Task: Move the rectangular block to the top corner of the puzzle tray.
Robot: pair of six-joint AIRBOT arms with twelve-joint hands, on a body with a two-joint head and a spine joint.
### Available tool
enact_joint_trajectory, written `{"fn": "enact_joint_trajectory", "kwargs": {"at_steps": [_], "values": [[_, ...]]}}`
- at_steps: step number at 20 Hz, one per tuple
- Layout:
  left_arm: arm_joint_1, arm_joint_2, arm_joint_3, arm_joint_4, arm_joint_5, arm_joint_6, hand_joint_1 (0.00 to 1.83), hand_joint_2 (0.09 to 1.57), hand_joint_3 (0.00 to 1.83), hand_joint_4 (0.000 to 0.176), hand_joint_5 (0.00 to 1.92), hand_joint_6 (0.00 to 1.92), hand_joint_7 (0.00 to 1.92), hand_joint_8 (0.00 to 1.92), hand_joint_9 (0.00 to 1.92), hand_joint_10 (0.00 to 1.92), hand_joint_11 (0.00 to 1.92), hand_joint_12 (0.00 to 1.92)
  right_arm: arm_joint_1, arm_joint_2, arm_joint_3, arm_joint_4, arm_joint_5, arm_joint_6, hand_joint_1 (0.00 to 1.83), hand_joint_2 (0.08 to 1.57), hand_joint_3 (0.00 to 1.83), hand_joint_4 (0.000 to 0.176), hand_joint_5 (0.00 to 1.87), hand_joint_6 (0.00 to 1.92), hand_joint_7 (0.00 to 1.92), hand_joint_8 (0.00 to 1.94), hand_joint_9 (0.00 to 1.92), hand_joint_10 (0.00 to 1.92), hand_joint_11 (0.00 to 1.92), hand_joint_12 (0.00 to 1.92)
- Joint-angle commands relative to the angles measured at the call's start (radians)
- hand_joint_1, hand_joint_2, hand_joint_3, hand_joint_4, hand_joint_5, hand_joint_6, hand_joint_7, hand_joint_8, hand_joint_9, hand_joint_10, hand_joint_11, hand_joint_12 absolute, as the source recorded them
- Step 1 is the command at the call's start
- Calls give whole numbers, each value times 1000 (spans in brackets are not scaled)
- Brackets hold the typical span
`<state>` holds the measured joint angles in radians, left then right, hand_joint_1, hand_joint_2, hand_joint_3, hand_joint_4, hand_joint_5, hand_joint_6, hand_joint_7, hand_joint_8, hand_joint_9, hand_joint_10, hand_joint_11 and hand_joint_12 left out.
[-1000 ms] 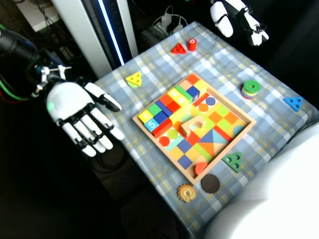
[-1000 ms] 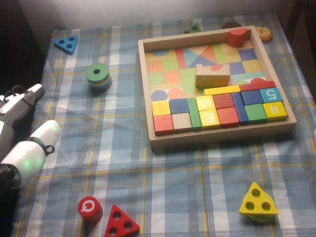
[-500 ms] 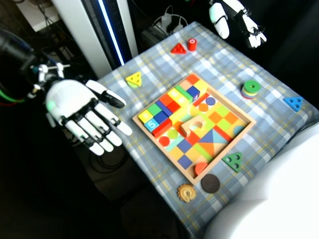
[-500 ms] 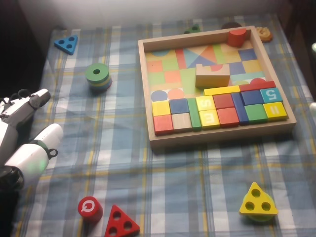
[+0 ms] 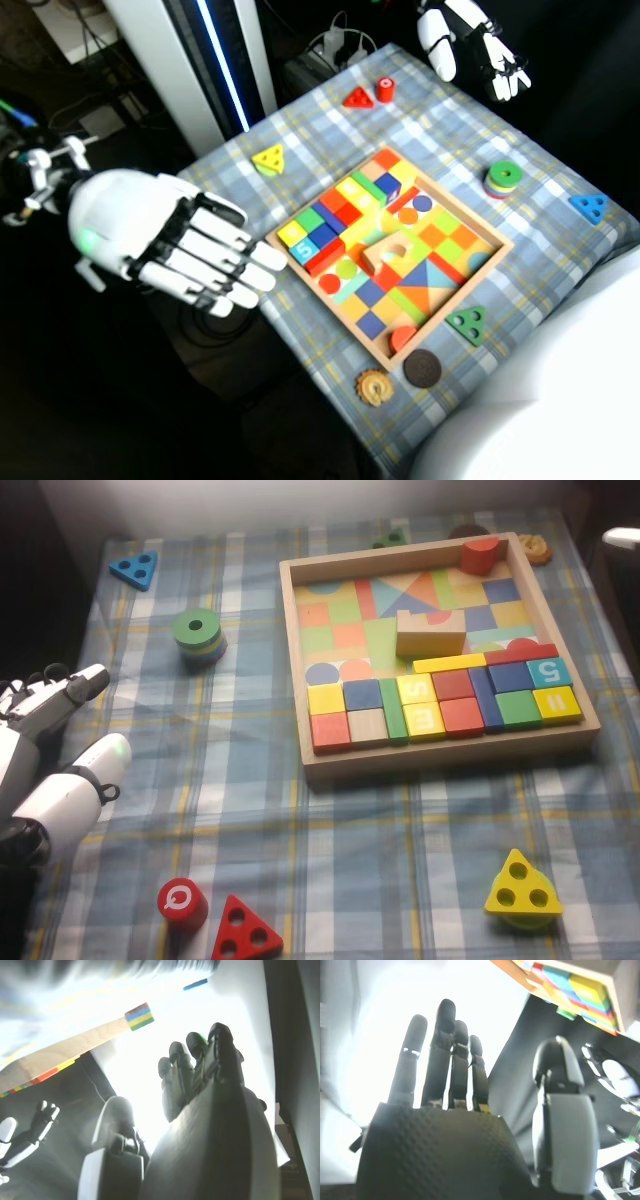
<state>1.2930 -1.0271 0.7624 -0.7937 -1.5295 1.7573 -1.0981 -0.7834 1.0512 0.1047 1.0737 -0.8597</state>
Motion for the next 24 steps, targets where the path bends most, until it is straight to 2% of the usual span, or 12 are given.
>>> {"fn": "enact_joint_trajectory", "kwargs": {"at_steps": [1, 2, 3, 4, 5, 9, 11, 14, 15, 17, 21, 24], "values": [[-3, -5, 7, 43, -102, -3, 390, 1405, 0, 22, 395, 4, 342, 3, 15, 469, 0, 0, 37, 5, 21, -15, 51, 23, 1144, 1068, 0, 0, 314, 11, 779, 166, 642, 669, 371, 1560], [-3, -5, 7, 42, -102, -3, 346, 1405, 0, 29, 393, 2, 342, 2, 15, 461, 0, 0, 90, 4, 51, -80, -4, 90, 1301, 1158, 24, 0, 250, 1, 785, 1110, 662, 1310, 566, 1779], [-3, -5, 8, 42, -101, -3, 325, 1405, 0, 26, 401, 1, 351, 0, 41, 422, 0, 0, 137, -1, 78, -141, -50, 151, 1324, 1204, 36, 0, 197, 9, 739, 1392, 733, 1703, 677, 1893], [-3, -5, 8, 42, -100, -3, 328, 1408, 1, 22, 400, 0, 343, 0, 36, 407, 0, 0, 176, -9, 100, -199, -90, 205, 1335, 1210, 47, 0, 186, 8, 730, 1480, 914, 1877, 901, 1915], [-3, -5, 8, 42, -100, -3, 336, 1407, 0, 37, 391, 2, 334, 1, 63, 326, 0, 0, 235, -25, 129, -280, -150, 261, 1492, 1104, 0, 0, 211, 12, 791, 1849, 1062, 1912, 1109, 1920], [-3, -6, 9, 41, -99, -3, 313, 1405, 1, 45, 370, 0, 338, 1, 121, 225, 0, 0, 422, -84, 200, -565, -346, 376, 1535, 1052, 0, 0, 312, 30, 1220, 1941, 1458, 1921, 1402, 1921], [-3, -6, 9, 41, -97, -3, 335, 1401, 0, 25, 383, 5, 339, 2, 125, 222, 0, 0, 467, -138, 270, -701, -375, 535, 1618, 1053, 0, 0, 422, 27, 1465, 1941, 1654, 1921, 1648, 1921], [-3, -8, 9, 41, -93, -3, 360, 1393, 0, 37, 382, 3, 336, 1, 116, 216, 0, 0, 514, -186, 319, -839, -420, 634, 1779, 1048, 0, 0, 427, 15, 1505, 1941, 1671, 1921, 1678, 1921], [-3, -8, 9, 41, -93, -3, 377, 1388, 0, 27, 391, 5, 343, 3, 128, 215, 0, 0, 537, -197, 322, -891, -446, 642, 1821, 1055, 0, 0, 410, 6, 1480, 1941, 1655, 1921, 1666, 1921], [-3, -8, 8, 41, -92, -3, 373, 1392, 0, 35, 392, 2, 337, 2, 134, 194, 0, 0, 566, -219, 340, -983, -473, 690, 1831, 1080, 8, 0, 421, 7, 1377, 1941, 1584, 1921, 1622, 1921], [-3, -8, 8, 41, -89, -3, 328, 1392, 0, 37, 383, 2, 338, 1, 136, 171, 0, 0, 602, -289, 430, -1185, -476, 925, 1831, 1128, 17, 0, 438, 5, 1296, 1941, 1524, 1921, 1586, 1921], [-3, -8, 8, 41, -87, -3, 328, 1388, 1, 39, 384, 0, 338, 0, 176, 102, 0, 0, 633, -309, 445, -1291, -481, 982, 1794, 1129, 11, 0, 499, 12, 1304, 1941, 1502, 1921, 1500, 1921]]}}
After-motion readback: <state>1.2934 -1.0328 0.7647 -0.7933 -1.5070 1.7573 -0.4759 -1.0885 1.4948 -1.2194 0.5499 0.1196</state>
